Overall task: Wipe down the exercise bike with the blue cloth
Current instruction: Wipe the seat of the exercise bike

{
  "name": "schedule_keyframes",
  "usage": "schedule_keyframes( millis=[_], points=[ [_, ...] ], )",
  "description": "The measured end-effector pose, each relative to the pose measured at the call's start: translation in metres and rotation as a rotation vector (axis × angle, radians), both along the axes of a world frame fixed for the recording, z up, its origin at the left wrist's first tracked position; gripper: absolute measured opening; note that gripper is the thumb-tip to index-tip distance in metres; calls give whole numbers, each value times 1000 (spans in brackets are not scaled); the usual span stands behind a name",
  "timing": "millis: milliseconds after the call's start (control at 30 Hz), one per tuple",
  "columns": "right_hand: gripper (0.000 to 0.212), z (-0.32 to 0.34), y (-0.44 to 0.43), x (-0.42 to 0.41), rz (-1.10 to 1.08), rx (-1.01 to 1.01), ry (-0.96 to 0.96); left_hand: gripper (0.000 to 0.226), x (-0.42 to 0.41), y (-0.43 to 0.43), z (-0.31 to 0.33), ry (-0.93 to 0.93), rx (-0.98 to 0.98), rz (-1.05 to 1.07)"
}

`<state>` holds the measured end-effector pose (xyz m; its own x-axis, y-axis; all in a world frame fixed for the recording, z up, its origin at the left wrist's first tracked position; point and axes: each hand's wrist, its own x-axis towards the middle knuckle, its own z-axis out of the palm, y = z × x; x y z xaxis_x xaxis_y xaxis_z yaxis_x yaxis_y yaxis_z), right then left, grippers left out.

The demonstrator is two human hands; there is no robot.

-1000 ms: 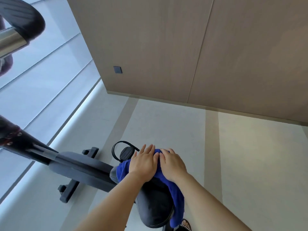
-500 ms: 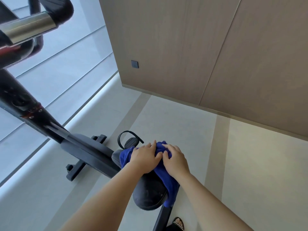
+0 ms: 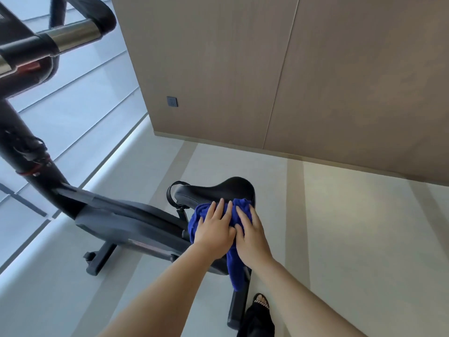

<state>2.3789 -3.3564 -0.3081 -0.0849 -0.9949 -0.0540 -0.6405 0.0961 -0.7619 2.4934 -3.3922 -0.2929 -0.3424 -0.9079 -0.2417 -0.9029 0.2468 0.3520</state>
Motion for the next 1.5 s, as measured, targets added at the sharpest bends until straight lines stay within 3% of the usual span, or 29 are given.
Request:
schedule_keyframes(
  millis=[167,400,867,1100,1267,1367,1500],
  points=[
    [44,-11,2,19,-127,-79,-81,56,8,6,-15,27,-49,-4],
    [43,-14,-32,12,-180,-59,61,54,-5,-20,-18,-27,-84,2],
    [42,-16,-136,-31,-34,59,94,54,-36,-115,-13,-74,-104,39],
    [40,-13,-176,-47,146,203,29,55,-44,-144,-7,-29,67,157],
    [42,-10,-160,-48,139,142,7,57,-39,-124,-4,-67,-38,165],
    [51,-6,-144,-47,149,118,51,60,-31,-113,-2,-27,-58,121],
    [58,6,-119,-41,20,-40,278,64,-5,-94,2,91,-119,24]
  ],
)
